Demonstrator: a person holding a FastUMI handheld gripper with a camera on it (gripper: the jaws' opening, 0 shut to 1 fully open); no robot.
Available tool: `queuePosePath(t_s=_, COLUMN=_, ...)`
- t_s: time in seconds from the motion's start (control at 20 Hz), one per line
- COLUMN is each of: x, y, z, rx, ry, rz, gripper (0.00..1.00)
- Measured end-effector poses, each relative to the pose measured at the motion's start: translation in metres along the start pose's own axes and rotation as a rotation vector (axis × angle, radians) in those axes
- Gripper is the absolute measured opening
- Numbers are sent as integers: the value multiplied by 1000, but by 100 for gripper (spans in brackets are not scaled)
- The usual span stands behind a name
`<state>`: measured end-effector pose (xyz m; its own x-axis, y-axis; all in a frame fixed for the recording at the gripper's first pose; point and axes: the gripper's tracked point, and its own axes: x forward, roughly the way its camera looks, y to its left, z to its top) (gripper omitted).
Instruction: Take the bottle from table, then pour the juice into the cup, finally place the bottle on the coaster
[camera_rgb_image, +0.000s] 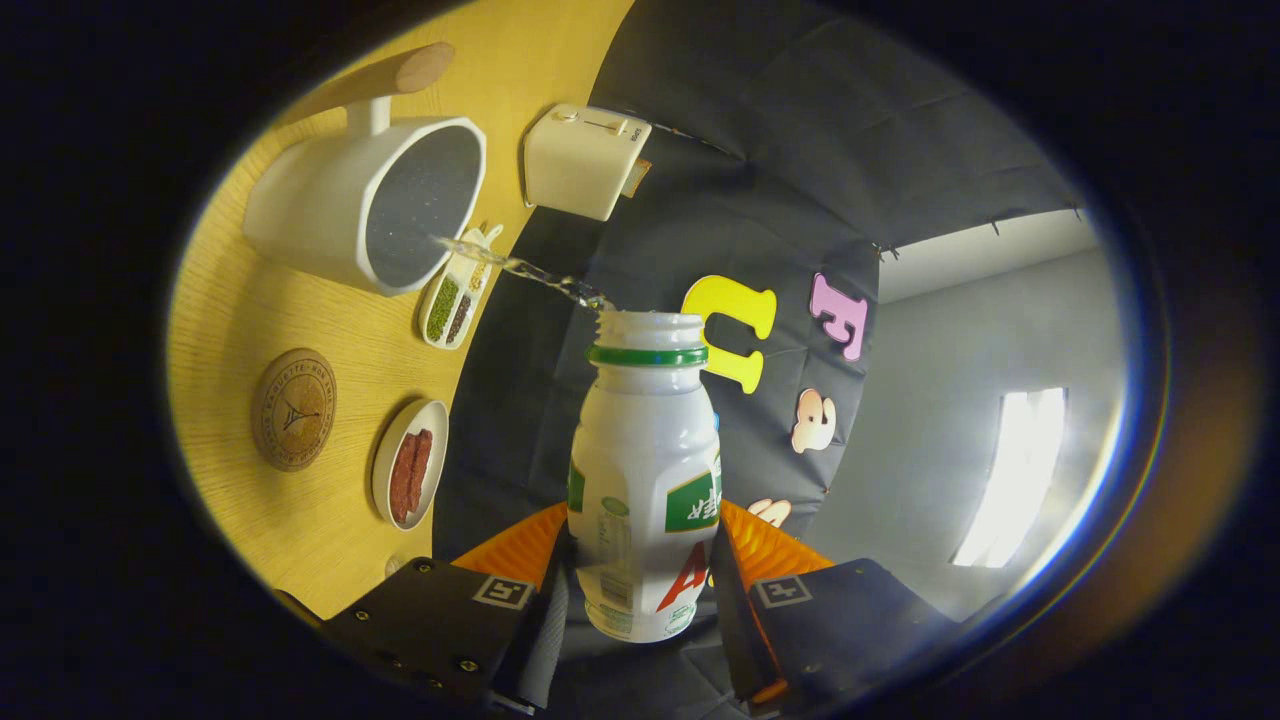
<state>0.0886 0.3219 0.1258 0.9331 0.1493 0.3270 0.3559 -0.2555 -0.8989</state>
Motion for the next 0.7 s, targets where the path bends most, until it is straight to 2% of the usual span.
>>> queuePosePath(t_s=0.7, x=3, y=-11, z=2, rx=-91, ry=-36, rz=-37, gripper=65)
